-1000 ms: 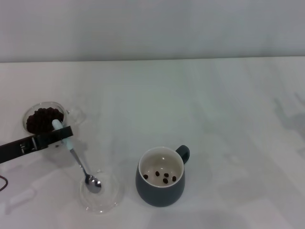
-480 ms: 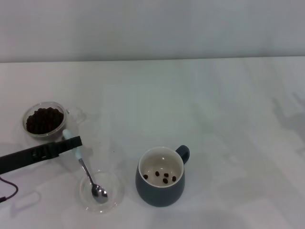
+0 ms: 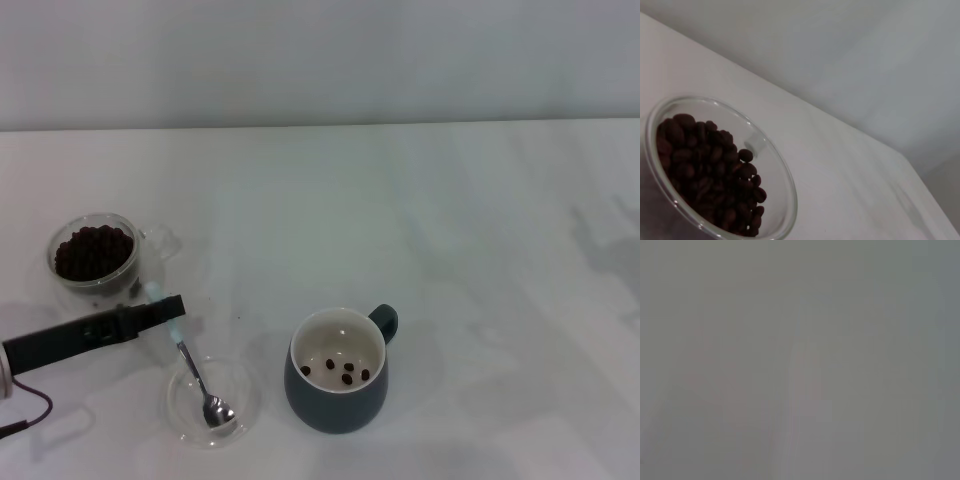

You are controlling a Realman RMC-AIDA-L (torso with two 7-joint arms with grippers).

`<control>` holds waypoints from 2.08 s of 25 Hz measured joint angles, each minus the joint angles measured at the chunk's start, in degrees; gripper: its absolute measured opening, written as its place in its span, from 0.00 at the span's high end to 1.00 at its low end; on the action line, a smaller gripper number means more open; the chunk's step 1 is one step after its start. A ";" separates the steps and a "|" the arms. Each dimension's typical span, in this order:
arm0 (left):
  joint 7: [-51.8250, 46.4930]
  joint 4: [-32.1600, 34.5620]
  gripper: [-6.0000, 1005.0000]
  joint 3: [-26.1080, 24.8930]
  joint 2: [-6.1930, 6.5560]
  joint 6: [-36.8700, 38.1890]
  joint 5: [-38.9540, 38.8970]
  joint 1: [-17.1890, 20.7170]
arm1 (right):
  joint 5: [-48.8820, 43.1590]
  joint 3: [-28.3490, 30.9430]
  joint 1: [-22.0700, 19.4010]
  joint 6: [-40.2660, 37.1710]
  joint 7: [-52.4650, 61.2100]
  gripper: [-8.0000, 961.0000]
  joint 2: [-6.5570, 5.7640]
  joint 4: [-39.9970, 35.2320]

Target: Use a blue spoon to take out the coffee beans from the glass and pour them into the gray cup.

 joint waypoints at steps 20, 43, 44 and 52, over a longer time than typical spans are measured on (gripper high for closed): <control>0.15 -0.15 0.55 -0.20 -0.17 -1.29 1.28 -0.17 | -0.11 -0.18 0.08 0.24 0.00 0.34 0.00 -0.27; 6.35 11.18 0.28 -2.67 0.03 -1.78 0.07 0.65 | -0.10 -0.17 0.08 -0.24 0.00 0.34 0.09 -0.27; 7.29 11.97 0.28 -2.67 -0.13 -1.68 -0.54 0.86 | -0.10 -0.17 0.08 -0.31 0.00 0.34 0.09 -0.31; 19.59 14.83 0.29 -2.78 -1.58 0.21 -9.28 4.84 | -0.41 -0.23 0.12 -0.51 -0.24 0.34 0.01 -0.71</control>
